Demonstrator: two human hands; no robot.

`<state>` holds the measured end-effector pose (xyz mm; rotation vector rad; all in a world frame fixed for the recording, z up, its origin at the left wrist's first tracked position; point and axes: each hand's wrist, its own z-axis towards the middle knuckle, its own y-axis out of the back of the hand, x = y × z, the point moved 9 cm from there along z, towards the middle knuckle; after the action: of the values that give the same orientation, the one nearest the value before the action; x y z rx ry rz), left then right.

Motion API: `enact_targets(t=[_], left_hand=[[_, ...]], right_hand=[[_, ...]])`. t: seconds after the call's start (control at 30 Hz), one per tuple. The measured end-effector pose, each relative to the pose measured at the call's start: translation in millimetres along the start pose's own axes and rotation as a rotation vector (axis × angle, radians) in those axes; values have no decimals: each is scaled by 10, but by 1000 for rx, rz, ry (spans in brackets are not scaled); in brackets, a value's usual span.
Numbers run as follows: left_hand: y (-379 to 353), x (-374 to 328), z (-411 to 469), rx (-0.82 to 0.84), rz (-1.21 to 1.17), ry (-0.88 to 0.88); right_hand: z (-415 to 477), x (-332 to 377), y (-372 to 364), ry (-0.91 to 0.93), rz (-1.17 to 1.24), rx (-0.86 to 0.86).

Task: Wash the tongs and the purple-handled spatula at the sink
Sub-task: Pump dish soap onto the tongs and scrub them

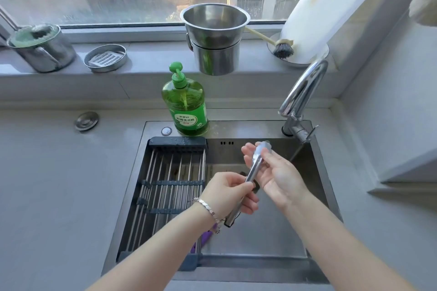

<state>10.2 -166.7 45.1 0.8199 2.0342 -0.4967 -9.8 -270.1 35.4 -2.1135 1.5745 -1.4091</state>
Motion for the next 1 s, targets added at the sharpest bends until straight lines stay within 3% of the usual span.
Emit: enact_targets(t=[0.17,0.2,0.33,0.5,0.67,0.8,0.93,1.0], left_hand=[[61,-40,-56,-151,720,-338],[52,-27,-64,-177,764,-384],[80,52,-45,-166,511,-297],[184,52,-9,-223,414,-270],[136,35,-11,-183,303,-250],[157,17,-38,-205,252,-244],[179,5,-76,-205,235,-251],[185,24,-73,-194,238,-240]], right_hand=[[46,57,118,-26,259,-214],[43,68,130,-17,287,-233],[-81,-3,71,50,237,-205],[-208,-287,19,-74,14,-93],[-85,-36,130,-8,134,-156],[-190,-235,45,-111,30,-52],[-99,6,199,-57,113,-171],[-103,-49,175,-65,131,-141]])
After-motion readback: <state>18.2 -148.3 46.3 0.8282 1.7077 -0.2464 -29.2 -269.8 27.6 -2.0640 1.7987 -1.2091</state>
